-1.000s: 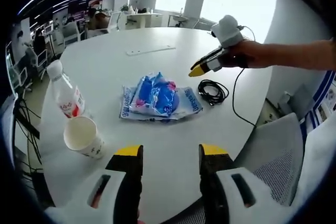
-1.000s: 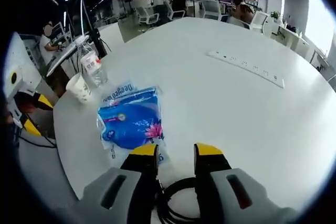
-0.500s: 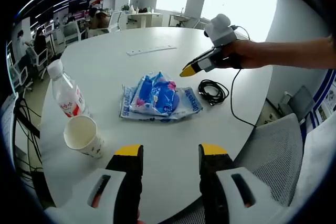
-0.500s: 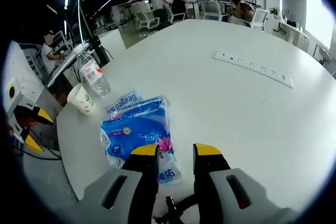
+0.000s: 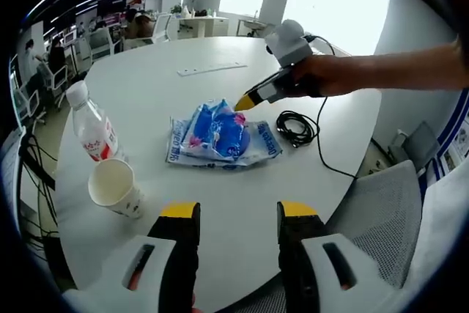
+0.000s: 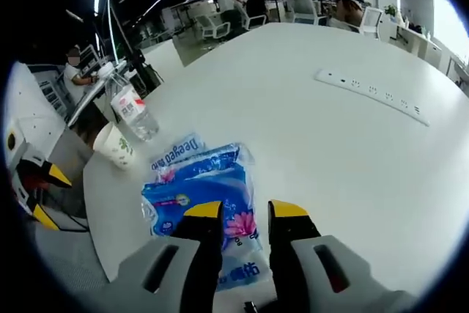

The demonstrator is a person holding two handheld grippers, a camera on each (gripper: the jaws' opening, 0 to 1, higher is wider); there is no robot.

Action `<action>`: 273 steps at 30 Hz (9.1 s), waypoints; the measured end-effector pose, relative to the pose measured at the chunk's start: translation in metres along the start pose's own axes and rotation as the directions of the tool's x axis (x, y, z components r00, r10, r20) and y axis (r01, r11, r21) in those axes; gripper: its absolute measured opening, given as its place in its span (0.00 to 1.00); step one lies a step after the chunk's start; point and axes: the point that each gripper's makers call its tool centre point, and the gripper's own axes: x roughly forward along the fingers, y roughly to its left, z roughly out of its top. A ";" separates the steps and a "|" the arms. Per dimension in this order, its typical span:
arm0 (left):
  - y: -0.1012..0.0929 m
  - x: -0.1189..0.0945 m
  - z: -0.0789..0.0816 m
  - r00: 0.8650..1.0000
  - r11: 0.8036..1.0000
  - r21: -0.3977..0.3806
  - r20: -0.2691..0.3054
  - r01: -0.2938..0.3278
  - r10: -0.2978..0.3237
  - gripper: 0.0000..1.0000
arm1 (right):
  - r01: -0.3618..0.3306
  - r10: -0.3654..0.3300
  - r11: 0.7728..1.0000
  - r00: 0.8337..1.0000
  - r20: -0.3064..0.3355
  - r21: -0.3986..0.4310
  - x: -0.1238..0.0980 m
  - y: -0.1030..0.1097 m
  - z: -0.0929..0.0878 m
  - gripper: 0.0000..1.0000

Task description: Arrange the tabletop items into an orderly group along one side of the table until the central work area is clear of visible clutter.

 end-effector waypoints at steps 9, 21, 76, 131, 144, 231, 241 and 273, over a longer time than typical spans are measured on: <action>0.008 -0.006 -0.001 1.000 1.000 -0.013 -0.002 -0.017 0.017 0.41 | -0.027 0.027 0.999 1.000 -0.012 0.018 0.019 -0.001 0.001 0.16; 0.007 -0.005 -0.003 1.000 0.999 -0.029 -0.012 -0.026 0.025 0.41 | -0.036 0.031 0.997 0.997 0.069 0.073 0.009 -0.003 0.004 0.00; -0.033 0.035 0.023 0.997 0.997 0.058 -0.068 0.042 -0.038 0.42 | 0.144 -0.226 0.920 0.955 0.192 0.365 -0.106 -0.148 -0.034 0.00; -0.032 0.033 0.021 0.997 0.998 0.060 -0.065 0.036 -0.033 0.41 | 0.250 -0.315 0.853 0.946 0.070 0.458 -0.115 -0.163 -0.089 0.00; -0.028 0.036 0.027 0.998 0.997 0.067 -0.053 0.046 -0.042 0.41 | 0.266 -0.324 0.862 0.944 0.064 0.432 -0.126 -0.163 -0.088 0.04; 0.099 0.151 0.050 0.979 0.993 -0.061 -0.181 -0.105 0.093 0.43 | -0.023 -0.020 0.911 0.995 0.100 0.411 -0.049 0.044 -0.086 0.14; 0.100 0.158 0.041 0.972 0.994 -0.054 -0.218 -0.099 0.085 0.40 | -0.017 -0.015 0.904 0.997 0.073 0.428 -0.039 0.048 -0.092 0.14; 0.088 0.136 0.041 0.982 0.961 -0.239 -0.159 -0.139 0.102 0.00 | 0.009 -0.050 0.949 0.991 0.122 0.315 -0.046 0.008 -0.044 0.00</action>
